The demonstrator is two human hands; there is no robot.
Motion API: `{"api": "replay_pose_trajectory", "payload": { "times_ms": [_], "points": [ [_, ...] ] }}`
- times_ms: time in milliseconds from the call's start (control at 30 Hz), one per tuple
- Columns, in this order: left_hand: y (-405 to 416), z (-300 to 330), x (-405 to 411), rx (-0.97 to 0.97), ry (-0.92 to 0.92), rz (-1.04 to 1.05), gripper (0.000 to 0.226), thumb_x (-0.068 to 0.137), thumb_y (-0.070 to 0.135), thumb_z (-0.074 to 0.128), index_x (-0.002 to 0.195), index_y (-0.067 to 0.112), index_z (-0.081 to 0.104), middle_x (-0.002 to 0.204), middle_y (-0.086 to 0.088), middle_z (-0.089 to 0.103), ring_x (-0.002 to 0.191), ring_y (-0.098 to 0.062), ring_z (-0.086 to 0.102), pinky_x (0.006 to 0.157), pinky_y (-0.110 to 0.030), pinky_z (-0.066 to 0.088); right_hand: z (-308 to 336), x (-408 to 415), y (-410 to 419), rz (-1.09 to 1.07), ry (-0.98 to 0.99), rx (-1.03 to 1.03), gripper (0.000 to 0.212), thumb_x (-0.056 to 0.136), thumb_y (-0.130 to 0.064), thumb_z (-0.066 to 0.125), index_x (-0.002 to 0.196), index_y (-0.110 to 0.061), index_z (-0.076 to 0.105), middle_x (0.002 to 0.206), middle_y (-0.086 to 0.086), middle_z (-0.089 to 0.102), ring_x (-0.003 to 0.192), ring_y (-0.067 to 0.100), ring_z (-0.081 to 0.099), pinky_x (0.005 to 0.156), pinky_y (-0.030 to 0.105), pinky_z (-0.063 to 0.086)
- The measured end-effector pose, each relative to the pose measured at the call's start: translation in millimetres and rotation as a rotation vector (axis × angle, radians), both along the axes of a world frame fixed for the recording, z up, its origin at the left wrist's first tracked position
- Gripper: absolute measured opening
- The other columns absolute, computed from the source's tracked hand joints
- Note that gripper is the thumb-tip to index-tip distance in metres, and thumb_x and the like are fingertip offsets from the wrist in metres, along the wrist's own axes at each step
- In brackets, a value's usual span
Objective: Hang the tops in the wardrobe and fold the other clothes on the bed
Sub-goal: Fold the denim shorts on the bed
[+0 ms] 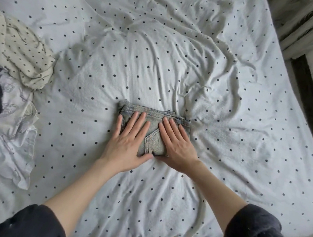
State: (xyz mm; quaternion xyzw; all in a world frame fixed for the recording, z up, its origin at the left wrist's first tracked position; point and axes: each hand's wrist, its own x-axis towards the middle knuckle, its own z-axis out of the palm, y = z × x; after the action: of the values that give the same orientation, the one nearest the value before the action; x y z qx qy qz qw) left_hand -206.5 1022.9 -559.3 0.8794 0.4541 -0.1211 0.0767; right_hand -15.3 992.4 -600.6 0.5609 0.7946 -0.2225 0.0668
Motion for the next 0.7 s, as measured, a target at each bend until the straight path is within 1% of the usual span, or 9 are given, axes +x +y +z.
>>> {"api": "replay_pose_trajectory", "payload": {
  "times_ms": [100,200,300,367,433,500,533,600,700],
  "points": [
    [-11.4,7.0,-5.7,0.080,0.029,-0.046,0.101,0.066,0.058,0.072,0.142,0.003,0.036,0.151,-0.018,0.028,0.141,-0.032,0.024,0.112,-0.054,0.024,6.9,-3.7,-1.0,-0.017,-0.017,0.029,0.087,0.084,-0.028,0.058,0.149,-0.009,0.004,0.157,0.011,-0.001,0.145,0.030,-0.002,0.118,0.045,0.004],
    [-11.1,9.3,-1.7,0.175,0.068,-0.079,0.086,0.069,0.039,0.078,0.138,0.001,0.044,0.146,-0.021,0.036,0.136,-0.035,0.034,0.106,-0.054,0.035,14.0,-10.8,-4.9,-0.099,-0.038,0.138,0.071,0.084,-0.011,0.053,0.148,-0.007,0.021,0.155,0.013,0.018,0.142,0.033,0.019,0.114,0.049,0.022],
    [-9.2,12.1,5.6,0.287,0.096,-0.114,0.049,0.082,0.015,0.059,0.129,0.002,0.055,0.138,-0.022,0.047,0.129,-0.037,0.043,0.100,-0.054,0.041,21.5,-15.4,-7.4,-0.159,-0.089,0.263,0.057,0.080,-0.011,0.060,0.136,-0.007,0.049,0.140,0.014,0.048,0.126,0.032,0.049,0.099,0.047,0.045],
    [-8.9,20.3,9.0,0.304,0.065,-0.119,0.046,0.084,0.006,0.039,0.124,0.002,0.060,0.133,-0.021,0.053,0.125,-0.037,0.048,0.097,-0.055,0.043,32.0,-14.9,-10.1,-0.189,-0.097,0.326,0.048,0.079,-0.011,0.062,0.127,-0.007,0.059,0.129,0.013,0.059,0.115,0.030,0.059,0.090,0.042,0.051],
    [-10.7,28.4,11.8,0.316,-0.021,-0.138,0.044,0.079,0.003,0.048,0.121,0.000,0.062,0.129,-0.021,0.056,0.123,-0.038,0.050,0.096,-0.057,0.043,48.3,-10.9,-16.0,-0.226,-0.091,0.386,0.040,0.083,-0.012,0.053,0.121,-0.008,0.064,0.120,0.012,0.065,0.108,0.028,0.064,0.084,0.038,0.053],
    [-12.9,36.9,15.9,0.288,-0.130,-0.146,0.055,0.065,-0.003,0.071,0.119,-0.002,0.062,0.127,-0.021,0.058,0.121,-0.039,0.052,0.095,-0.059,0.043,69.3,-5.5,-27.0,-0.275,-0.090,0.398,0.039,0.083,-0.011,0.050,0.118,-0.008,0.065,0.116,0.010,0.067,0.104,0.027,0.065,0.081,0.035,0.053],
    [-15.4,44.5,18.8,0.282,-0.193,-0.160,0.062,0.058,-0.006,0.076,0.118,-0.002,0.063,0.125,-0.020,0.060,0.119,-0.040,0.053,0.094,-0.059,0.044,82.5,-2.4,-36.5,-0.311,-0.107,0.401,0.039,0.083,-0.011,0.049,0.118,-0.008,0.065,0.116,0.010,0.067,0.103,0.026,0.065,0.080,0.034,0.053],
    [-28.8,66.3,29.6,0.280,-0.321,-0.244,0.065,0.052,-0.013,0.073,0.116,-0.002,0.064,0.121,-0.019,0.062,0.116,-0.039,0.056,0.093,-0.059,0.045,113.9,4.9,-68.0,-0.408,-0.152,0.431,0.038,0.084,-0.012,0.049,0.118,-0.009,0.065,0.116,0.008,0.067,0.104,0.025,0.065,0.079,0.034,0.053],
    [-50.6,88.2,49.9,0.251,-0.450,-0.360,0.062,0.055,-0.018,0.057,0.115,-0.001,0.065,0.120,-0.018,0.063,0.114,-0.038,0.058,0.091,-0.058,0.047,143.3,12.1,-114.6,-0.531,-0.171,0.476,0.035,0.080,-0.013,0.065,0.114,-0.009,0.066,0.111,0.007,0.068,0.100,0.025,0.066,0.078,0.034,0.053]
  ]
}}
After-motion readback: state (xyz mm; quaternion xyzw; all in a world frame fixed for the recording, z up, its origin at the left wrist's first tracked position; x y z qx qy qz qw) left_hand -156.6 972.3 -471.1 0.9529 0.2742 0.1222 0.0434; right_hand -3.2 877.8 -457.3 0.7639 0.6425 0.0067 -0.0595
